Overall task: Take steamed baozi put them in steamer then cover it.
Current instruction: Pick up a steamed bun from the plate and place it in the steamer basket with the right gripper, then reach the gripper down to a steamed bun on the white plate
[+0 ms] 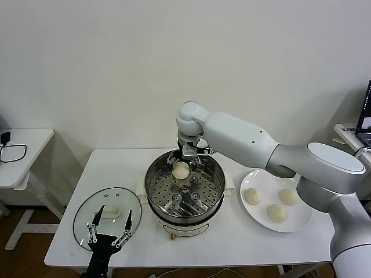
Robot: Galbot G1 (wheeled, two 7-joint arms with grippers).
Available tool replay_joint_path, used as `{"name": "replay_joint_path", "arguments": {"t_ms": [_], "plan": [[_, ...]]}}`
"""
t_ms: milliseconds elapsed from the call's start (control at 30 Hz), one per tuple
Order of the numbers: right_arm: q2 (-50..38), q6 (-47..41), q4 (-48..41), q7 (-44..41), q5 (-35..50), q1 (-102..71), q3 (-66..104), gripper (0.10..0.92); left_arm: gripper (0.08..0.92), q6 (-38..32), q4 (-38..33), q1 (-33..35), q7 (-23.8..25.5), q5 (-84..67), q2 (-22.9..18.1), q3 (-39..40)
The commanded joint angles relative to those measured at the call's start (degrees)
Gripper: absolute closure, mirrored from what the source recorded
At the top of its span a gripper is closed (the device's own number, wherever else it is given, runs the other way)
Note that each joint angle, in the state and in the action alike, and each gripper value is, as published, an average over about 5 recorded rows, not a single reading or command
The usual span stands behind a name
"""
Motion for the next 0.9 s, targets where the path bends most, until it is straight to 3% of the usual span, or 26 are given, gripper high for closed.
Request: {"name": "replay_joint_path", "arguments": {"t_ms": [33,200,333,433,633,900], "plan": [[-7.2,-6.5,6.0,-2.5,9.4,3.5,0.3,0.203,0.177,0.1,0.1,0.0,0.0,0.0,0.0,0.0],[-18.9,-19.7,12.5,-4.8,22.4,10.9,-3.4,0.203,0.177,0.2,0.1,-0.3,0.0,0.0,0.1,0.1],[-27.0,-31.1,9.6,-1.4,35.7,16.1,-9.8,0.203,0.177,0.2,0.3,-0.7,0.0,0.0,0.4,0.5],[-31.3,-35.8,5.8,-0.3,41.3,16.7,-14.0,0.203,0.177,0.2,0.5,-1.0,0.0,0.0,0.7,0.8],[-35.5,-39.0,1.2,1.6,42.9,11.7,-20.4,0.203,0.177,0.2,0.6,-1.6,0.0,0.0,1.1,1.4],[-34.7,-40.3,-1.5,4.5,39.5,0.6,-18.1,0.203,0.177,0.2,0.9,-1.9,-0.1,0.0,1.0,1.8]]}}
